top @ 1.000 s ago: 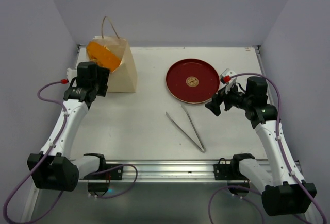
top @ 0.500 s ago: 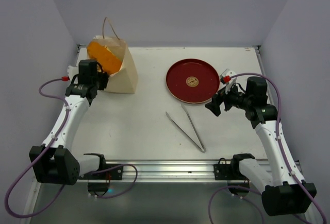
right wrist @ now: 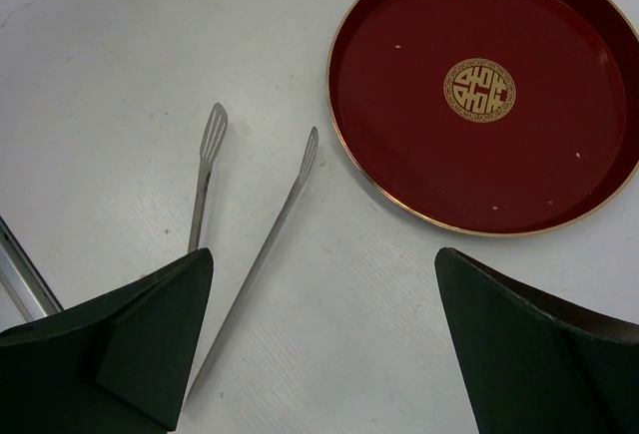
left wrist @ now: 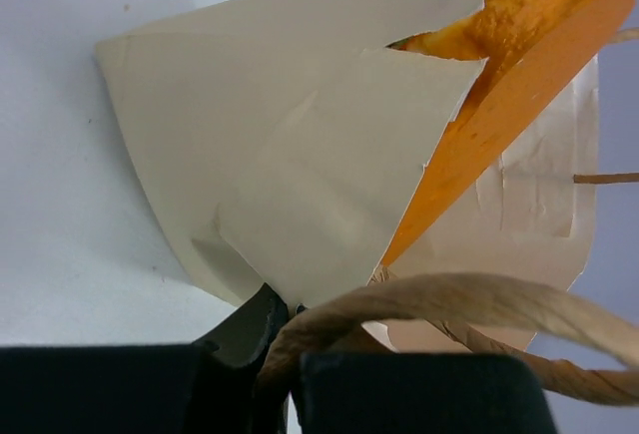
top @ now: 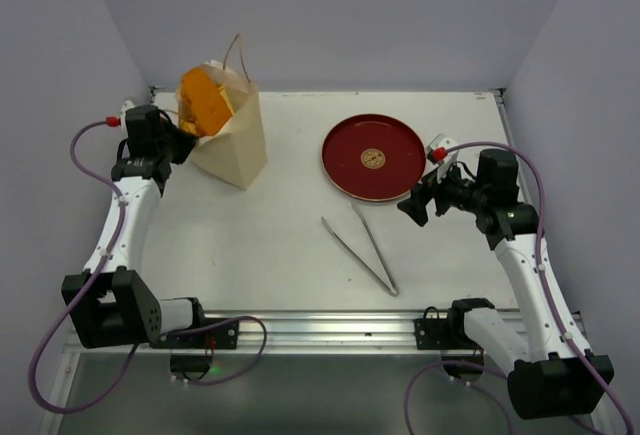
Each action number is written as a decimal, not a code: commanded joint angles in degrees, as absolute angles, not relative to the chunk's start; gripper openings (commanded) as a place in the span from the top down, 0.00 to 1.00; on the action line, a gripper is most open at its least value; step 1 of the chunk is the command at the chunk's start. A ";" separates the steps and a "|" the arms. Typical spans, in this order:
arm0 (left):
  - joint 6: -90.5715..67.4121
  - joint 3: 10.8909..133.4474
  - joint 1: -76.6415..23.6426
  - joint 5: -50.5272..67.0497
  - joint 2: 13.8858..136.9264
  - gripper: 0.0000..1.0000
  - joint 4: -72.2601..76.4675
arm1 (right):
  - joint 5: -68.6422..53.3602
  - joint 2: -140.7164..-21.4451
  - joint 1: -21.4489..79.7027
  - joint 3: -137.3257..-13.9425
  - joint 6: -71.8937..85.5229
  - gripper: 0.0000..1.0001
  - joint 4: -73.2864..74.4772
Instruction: Take the fake bread out of the paper bag
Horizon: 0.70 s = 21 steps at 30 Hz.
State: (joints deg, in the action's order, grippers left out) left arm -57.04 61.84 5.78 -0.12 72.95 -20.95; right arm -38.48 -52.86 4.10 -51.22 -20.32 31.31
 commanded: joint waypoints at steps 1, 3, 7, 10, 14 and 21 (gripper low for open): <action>-42.64 69.77 6.94 5.62 73.56 1.00 -11.69 | -40.86 -53.00 4.04 -51.15 -22.23 0.01 31.90; -36.87 73.71 7.03 8.24 74.35 1.00 -12.74 | -44.10 -54.31 4.13 -52.03 -24.85 0.01 34.52; -28.67 77.42 7.03 12.21 75.58 1.00 -14.50 | -47.02 -57.82 5.09 -55.89 -30.05 0.01 41.12; -23.57 79.88 7.03 13.27 76.90 1.00 -17.39 | -45.18 -59.76 5.89 -58.27 -32.34 0.01 43.33; -20.83 81.03 7.21 15.11 78.31 1.00 -18.90 | -44.39 -61.96 8.08 -59.41 -33.57 0.01 44.73; -22.59 82.35 7.21 19.42 79.98 1.00 -18.98 | -32.90 -64.95 22.03 -57.05 -31.21 0.01 41.33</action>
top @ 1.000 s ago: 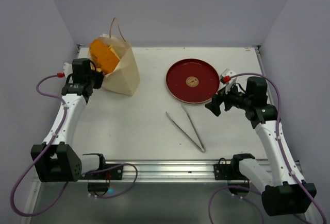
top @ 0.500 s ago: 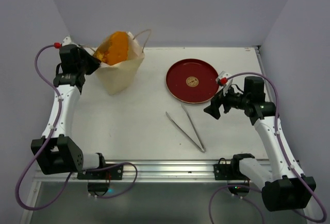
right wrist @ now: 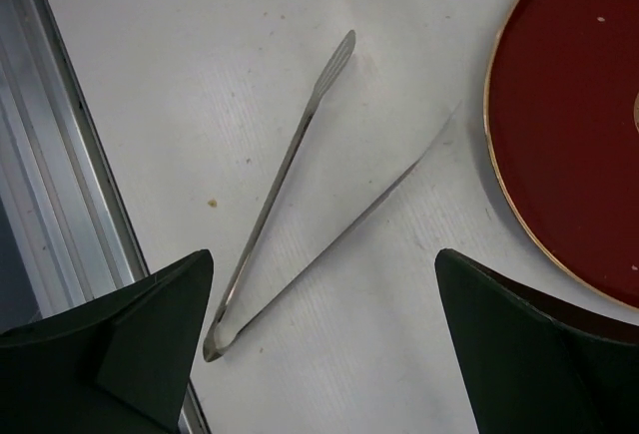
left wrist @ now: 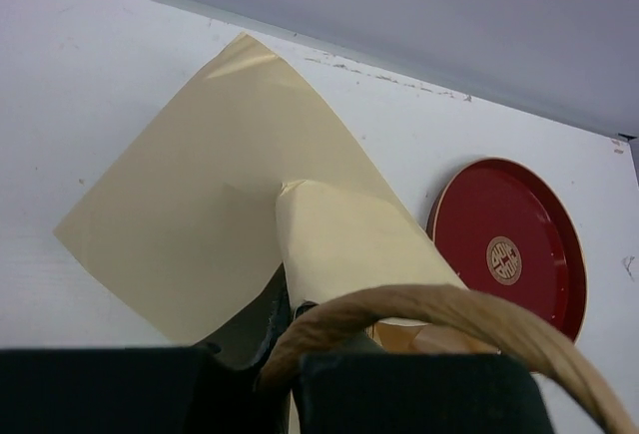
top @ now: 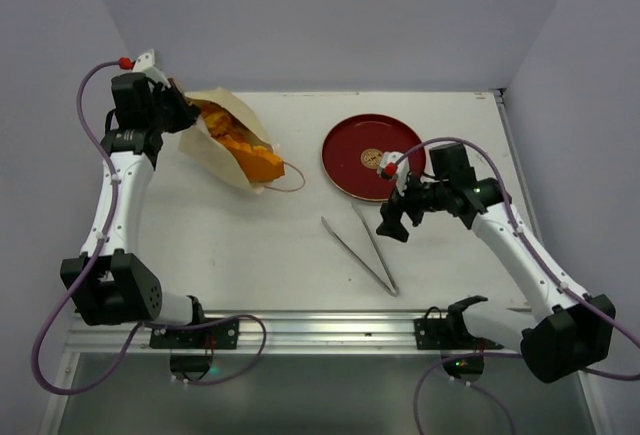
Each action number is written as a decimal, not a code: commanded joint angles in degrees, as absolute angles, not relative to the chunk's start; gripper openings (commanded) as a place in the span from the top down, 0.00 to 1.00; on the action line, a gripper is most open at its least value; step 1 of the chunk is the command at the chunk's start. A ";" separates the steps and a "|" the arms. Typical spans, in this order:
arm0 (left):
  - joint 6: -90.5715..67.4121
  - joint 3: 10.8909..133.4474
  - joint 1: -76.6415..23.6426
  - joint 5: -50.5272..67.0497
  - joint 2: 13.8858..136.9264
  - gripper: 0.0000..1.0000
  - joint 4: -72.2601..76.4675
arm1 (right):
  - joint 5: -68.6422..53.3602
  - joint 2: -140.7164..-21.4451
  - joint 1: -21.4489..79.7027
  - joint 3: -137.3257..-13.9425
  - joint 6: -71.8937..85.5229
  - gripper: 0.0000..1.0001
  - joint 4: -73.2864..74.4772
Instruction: Take the fake bread out of the paper bag
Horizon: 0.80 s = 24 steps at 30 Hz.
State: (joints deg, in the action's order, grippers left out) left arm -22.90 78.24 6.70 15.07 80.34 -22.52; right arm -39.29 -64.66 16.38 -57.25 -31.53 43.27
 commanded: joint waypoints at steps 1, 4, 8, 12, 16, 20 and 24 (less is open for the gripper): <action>-23.11 82.44 7.12 19.95 79.98 1.00 -18.81 | -31.39 -65.04 23.80 -56.17 -31.11 0.01 40.61; -24.34 81.65 7.12 22.32 79.98 1.00 -18.37 | -23.95 -66.53 29.59 -54.94 -30.24 0.01 36.92; -26.71 76.66 7.12 25.57 78.58 1.00 -16.18 | -13.55 -74.59 32.34 -56.33 -25.77 0.01 33.66; -28.39 72.26 7.12 27.42 76.91 1.00 -14.24 | -8.36 -78.66 33.31 -56.79 -25.40 0.02 34.72; -29.09 68.91 7.12 28.12 75.06 1.00 -12.75 | -4.66 -77.52 34.80 -55.46 -22.60 0.01 36.02; -29.35 66.89 7.12 28.13 74.36 1.00 -11.60 | -7.20 -77.87 35.86 -56.95 -18.47 0.01 41.30; -29.97 64.95 7.21 28.39 73.83 1.00 -10.02 | -7.38 -80.33 37.96 -57.48 -14.86 0.01 43.50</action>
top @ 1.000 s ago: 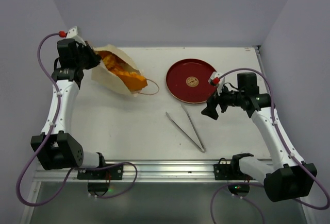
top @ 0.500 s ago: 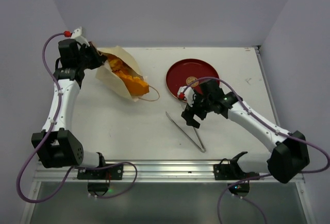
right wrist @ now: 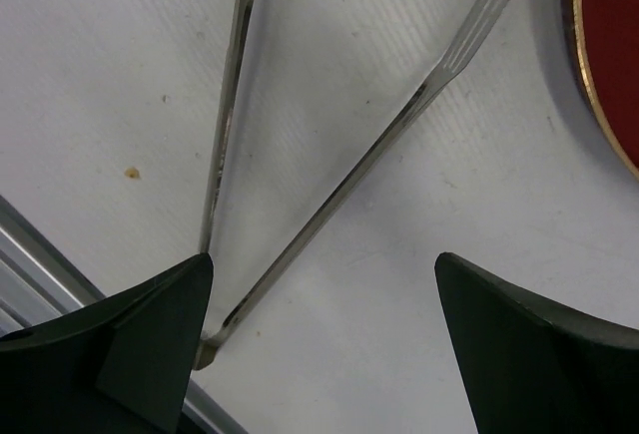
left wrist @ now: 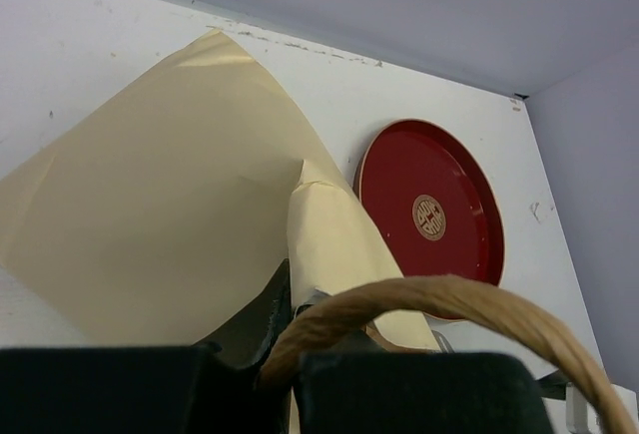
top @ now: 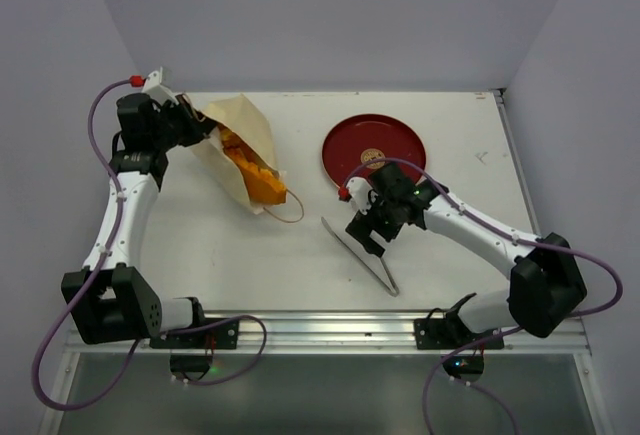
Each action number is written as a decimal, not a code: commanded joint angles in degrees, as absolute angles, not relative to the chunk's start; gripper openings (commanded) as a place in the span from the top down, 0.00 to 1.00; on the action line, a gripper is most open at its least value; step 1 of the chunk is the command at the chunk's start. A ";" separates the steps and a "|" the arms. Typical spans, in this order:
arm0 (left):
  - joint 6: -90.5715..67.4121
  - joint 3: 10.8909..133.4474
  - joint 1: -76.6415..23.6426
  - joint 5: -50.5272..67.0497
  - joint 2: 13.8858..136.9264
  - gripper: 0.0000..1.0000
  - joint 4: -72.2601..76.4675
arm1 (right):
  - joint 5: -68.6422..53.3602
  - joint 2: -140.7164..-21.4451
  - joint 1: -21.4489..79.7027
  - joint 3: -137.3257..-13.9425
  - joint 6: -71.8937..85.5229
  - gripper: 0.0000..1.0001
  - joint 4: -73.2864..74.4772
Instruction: Take the fake bread out of the paper bag
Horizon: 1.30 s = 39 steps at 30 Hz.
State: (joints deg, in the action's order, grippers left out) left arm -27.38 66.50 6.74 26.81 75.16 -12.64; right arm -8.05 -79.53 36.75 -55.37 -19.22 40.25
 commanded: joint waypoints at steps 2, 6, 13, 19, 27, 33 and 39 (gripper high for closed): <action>-30.06 64.07 7.12 28.65 73.57 1.00 -9.58 | -5.20 -81.38 39.19 -56.87 -11.52 0.01 42.45; -29.71 62.93 7.12 28.92 73.04 1.00 -9.14 | -5.35 -80.78 39.29 -57.30 -9.67 0.01 42.54; -29.97 62.05 7.12 29.44 72.86 1.00 -8.17 | -7.90 -85.95 39.90 -59.59 -10.37 0.01 47.01; -29.53 61.79 7.12 29.53 72.60 1.00 -8.35 | -8.62 -91.65 40.52 -60.99 -10.38 0.01 49.48; -29.36 61.61 7.12 29.79 72.07 1.00 -8.17 | -5.98 -96.06 42.45 -61.88 -8.71 0.01 50.36; -29.62 61.00 7.21 30.06 71.63 1.00 -7.65 | -0.62 -101.77 45.44 -63.98 -5.98 0.01 50.80; -29.27 60.21 7.91 29.97 70.84 1.00 -7.91 | 2.55 -104.15 45.44 -65.47 -4.31 0.12 48.78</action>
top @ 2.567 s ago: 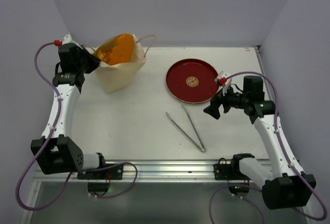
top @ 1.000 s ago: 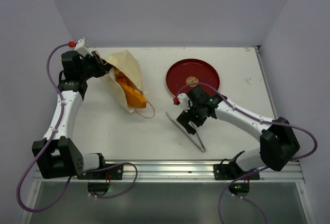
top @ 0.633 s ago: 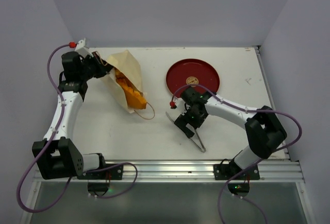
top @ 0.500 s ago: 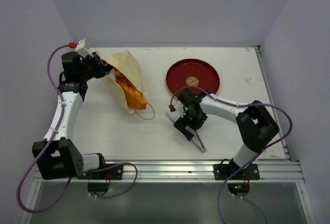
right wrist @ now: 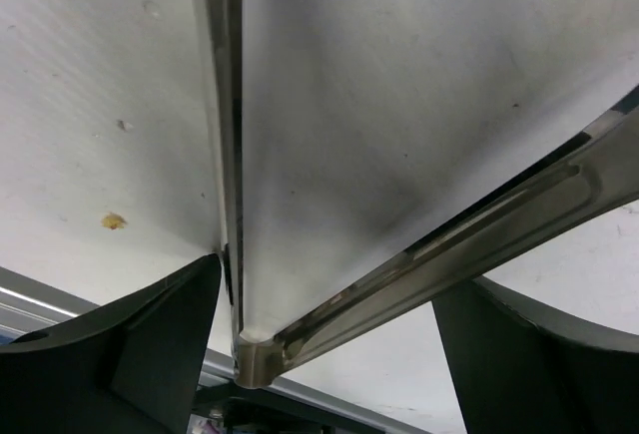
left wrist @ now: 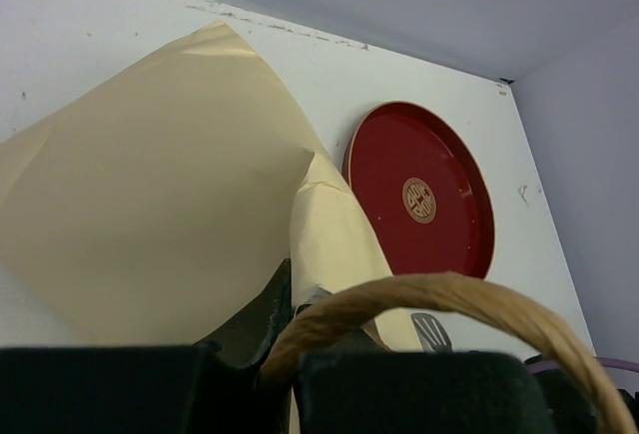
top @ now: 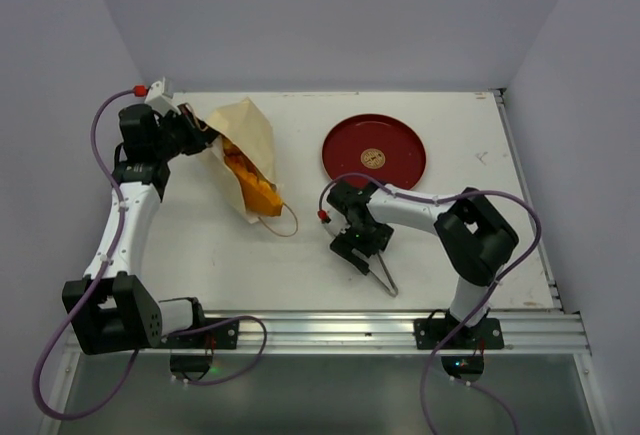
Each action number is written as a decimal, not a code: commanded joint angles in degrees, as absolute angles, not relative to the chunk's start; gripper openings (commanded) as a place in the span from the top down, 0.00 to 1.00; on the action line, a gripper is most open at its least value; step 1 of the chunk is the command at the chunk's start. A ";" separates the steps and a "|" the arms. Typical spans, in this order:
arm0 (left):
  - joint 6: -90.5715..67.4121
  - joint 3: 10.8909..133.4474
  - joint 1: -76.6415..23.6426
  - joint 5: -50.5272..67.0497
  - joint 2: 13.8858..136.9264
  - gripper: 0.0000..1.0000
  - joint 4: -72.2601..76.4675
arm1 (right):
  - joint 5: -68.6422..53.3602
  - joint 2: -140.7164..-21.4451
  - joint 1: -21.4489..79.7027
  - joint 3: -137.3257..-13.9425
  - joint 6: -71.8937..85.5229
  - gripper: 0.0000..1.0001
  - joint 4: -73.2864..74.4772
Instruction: Take the fake bread out of the paper bag
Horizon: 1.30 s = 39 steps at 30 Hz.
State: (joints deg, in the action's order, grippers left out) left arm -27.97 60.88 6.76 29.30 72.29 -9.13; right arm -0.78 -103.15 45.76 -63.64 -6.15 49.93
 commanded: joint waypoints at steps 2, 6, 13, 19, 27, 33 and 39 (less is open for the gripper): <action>-29.18 60.21 8.09 29.80 70.49 1.00 -8.17 | 2.11 -104.41 45.44 -65.65 -3.87 0.22 48.43; -29.09 59.86 8.26 29.53 69.88 1.00 -8.26 | 3.51 -104.07 45.53 -64.87 -5.96 0.53 47.12; -29.53 58.36 8.79 29.27 69.00 1.00 -7.73 | 2.02 -104.75 45.44 -64.95 -18.45 0.71 41.66; -28.48 58.45 9.05 27.60 67.68 1.00 -9.40 | 0.96 -108.28 44.83 -68.90 -23.29 0.76 40.52; -28.39 57.40 9.14 27.16 66.97 1.00 -9.14 | -0.17 -107.67 38.68 -70.49 -29.87 0.79 33.85; -28.21 56.43 9.23 26.90 66.18 1.00 -9.14 | -1.58 -109.42 37.88 -69.43 -31.12 0.71 29.19; -27.86 56.16 9.58 26.81 65.92 1.00 -9.40 | -6.76 -109.16 36.65 -67.51 -29.44 0.60 26.38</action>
